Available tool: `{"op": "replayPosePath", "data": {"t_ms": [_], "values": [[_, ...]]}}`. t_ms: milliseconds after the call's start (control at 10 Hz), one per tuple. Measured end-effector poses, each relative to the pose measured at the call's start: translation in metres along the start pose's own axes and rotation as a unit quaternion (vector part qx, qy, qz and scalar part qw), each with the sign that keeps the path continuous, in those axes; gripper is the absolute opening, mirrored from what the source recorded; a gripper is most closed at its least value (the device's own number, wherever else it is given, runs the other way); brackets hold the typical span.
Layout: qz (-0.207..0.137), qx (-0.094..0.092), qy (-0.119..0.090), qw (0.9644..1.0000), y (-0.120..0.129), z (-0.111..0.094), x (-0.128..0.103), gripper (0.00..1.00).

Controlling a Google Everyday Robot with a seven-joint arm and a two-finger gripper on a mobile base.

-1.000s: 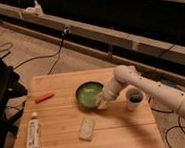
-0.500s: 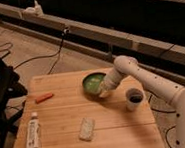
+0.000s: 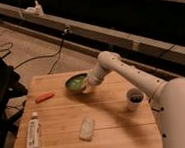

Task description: Drag the ceramic bowl in a circle

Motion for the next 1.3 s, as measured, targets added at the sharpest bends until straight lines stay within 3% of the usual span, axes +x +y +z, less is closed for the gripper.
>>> {"op": "replayPosePath", "data": {"t_ms": [300, 600, 800, 1100, 1300], "values": [[0.002, -0.011, -0.013, 0.9999, 0.038, 0.012, -0.009, 0.0], [0.062, -0.005, 0.003, 0.9981, 0.078, 0.0, 0.026, 0.0], [0.106, 0.014, 0.016, 0.9941, 0.088, -0.02, 0.06, 0.0], [0.117, 0.029, 0.029, 0.9922, 0.059, -0.042, 0.087, 0.0], [0.087, 0.032, 0.024, 0.9954, 0.022, -0.039, 0.073, 0.0]]}}
